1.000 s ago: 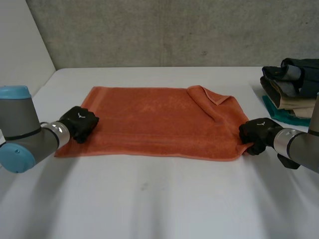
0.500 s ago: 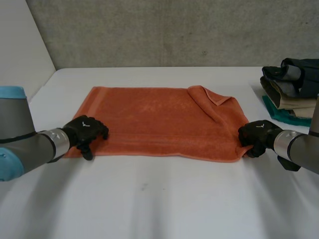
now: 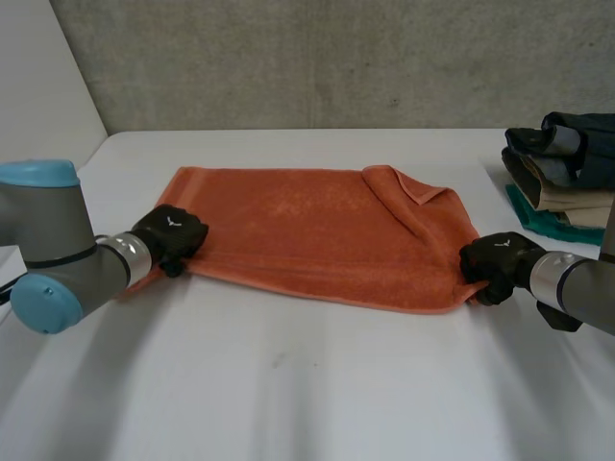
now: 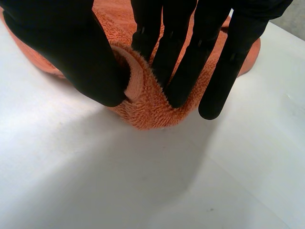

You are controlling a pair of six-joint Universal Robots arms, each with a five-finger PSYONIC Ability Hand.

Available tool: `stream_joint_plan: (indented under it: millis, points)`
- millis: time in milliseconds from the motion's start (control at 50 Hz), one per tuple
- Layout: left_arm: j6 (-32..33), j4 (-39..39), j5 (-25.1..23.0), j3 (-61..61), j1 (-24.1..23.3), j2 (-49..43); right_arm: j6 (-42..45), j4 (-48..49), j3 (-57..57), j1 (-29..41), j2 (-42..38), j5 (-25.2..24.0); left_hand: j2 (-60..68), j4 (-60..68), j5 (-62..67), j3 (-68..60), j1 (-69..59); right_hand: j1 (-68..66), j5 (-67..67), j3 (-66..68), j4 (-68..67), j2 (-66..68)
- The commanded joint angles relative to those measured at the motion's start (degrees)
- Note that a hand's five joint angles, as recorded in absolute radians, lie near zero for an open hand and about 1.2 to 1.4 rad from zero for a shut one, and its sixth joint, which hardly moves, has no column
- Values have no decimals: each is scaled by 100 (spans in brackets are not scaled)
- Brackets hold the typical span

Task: Fold the laundry.

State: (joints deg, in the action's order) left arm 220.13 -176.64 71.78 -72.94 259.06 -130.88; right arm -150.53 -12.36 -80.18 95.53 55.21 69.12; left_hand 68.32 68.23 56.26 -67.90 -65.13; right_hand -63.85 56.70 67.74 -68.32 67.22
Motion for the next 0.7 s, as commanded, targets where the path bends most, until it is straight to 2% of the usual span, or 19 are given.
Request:
stream_joint_plan:
  millis: [20, 80, 160, 180, 240, 260, 340, 420, 540, 700]
  points:
    - [-94, 383, 20, -333, 48, 342, 259, -590, -15, 1, 288, -136, 1168, 1177, 1374, -1210, -1487, -1615, 1330, 1226, -1168, 1278]
    - [3, 700, 55, -633, 101, 668, 734, -1074, -94, -61, 481, -180, 1168, 1177, 1374, -1210, -1487, -1615, 1330, 1226, -1168, 1278]
    - [284, 1218, 134, -1160, 153, 1213, 2121, -2041, -313, -280, 903, -198, 1168, 1177, 1374, -1210, -1487, -1615, 1330, 1226, -1168, 1278]
    - [424, 1524, 204, -1387, 188, 1414, 2794, -2443, -435, -359, 1061, -171, 1168, 1177, 1374, -1210, -1487, -1615, 1330, 1226, -1168, 1278]
    - [732, 2070, 293, -1696, 276, 1635, 3800, -3069, -664, -509, 1255, -127, 1168, 1177, 1374, -1210, -1487, -1615, 1330, 1226, -1168, 1278]
    - [985, 2437, 328, -1845, 320, 1749, 4421, -3480, -752, -631, 1334, -101, 1168, 1177, 1374, -1210, -1487, -1615, 1330, 1226, -1168, 1278]
    - [1548, 3081, 310, -2005, 408, 1873, 5191, -4080, -745, -729, 1379, -31, 1168, 1177, 1374, -1210, -1487, -1615, 1330, 1226, -1168, 1278]
    - [1586, 3057, 328, -1540, 338, 1777, 4859, -3977, -367, -685, 1151, 5, 1168, 1177, 1374, -1210, -1487, -1615, 1330, 1226, -1168, 1278]
    - [813, 2776, 337, -293, 22, 1110, 3910, -3582, 555, -439, 580, 136, 1168, 1177, 1374, -1210, -1487, -1615, 1330, 1226, -1168, 1278]
    - [153, 2424, 635, 2387, -330, 11, 2284, -1852, 2558, 35, -265, 610, 1168, 1177, 1374, -1210, -1487, -1615, 1330, 1226, -1168, 1278]
